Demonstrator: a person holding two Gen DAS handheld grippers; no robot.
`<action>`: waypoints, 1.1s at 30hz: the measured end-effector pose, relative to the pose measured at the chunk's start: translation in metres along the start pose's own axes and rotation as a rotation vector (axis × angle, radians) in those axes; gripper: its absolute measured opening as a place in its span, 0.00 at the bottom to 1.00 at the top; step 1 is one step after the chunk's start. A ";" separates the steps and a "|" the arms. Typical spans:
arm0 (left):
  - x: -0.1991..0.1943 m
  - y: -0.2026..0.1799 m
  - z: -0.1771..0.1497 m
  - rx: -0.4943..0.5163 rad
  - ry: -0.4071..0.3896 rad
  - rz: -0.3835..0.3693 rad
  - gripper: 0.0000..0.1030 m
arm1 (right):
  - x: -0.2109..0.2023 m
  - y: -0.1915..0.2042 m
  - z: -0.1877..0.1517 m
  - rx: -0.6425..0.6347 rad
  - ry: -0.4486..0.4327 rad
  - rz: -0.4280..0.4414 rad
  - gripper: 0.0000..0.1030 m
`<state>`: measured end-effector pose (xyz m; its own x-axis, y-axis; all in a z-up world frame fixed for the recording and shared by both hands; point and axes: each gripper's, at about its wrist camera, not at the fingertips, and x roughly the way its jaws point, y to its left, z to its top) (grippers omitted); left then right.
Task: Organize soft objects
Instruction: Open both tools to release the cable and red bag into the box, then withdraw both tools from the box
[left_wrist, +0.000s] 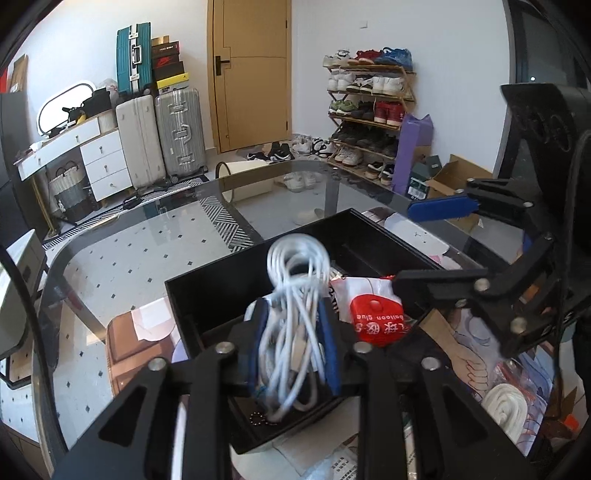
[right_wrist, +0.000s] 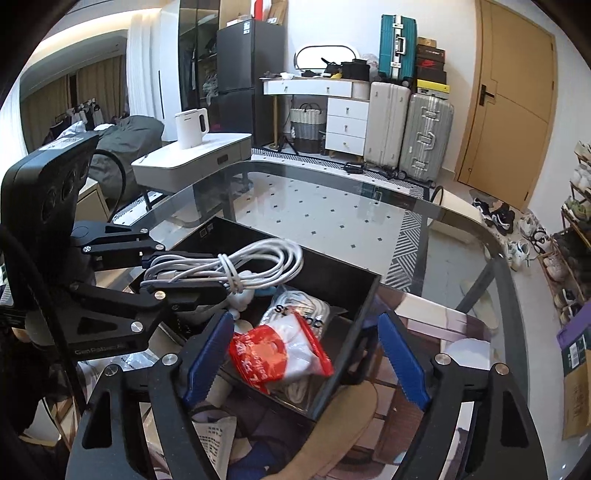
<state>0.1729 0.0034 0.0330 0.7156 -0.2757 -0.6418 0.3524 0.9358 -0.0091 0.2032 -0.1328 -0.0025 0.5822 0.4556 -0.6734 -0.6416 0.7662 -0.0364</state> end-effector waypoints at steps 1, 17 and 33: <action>0.000 0.000 0.001 -0.002 0.003 0.016 0.54 | -0.002 -0.001 -0.001 0.005 -0.002 -0.002 0.80; -0.073 0.000 -0.027 -0.164 -0.095 0.060 1.00 | -0.061 -0.006 -0.043 0.191 -0.057 0.027 0.99; -0.110 -0.012 -0.075 -0.238 -0.106 0.146 1.00 | -0.086 0.018 -0.081 0.110 -0.030 0.046 0.99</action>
<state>0.0445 0.0388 0.0461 0.8118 -0.1443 -0.5658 0.0992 0.9890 -0.1099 0.1013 -0.1951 -0.0053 0.5689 0.5034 -0.6503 -0.6102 0.7885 0.0766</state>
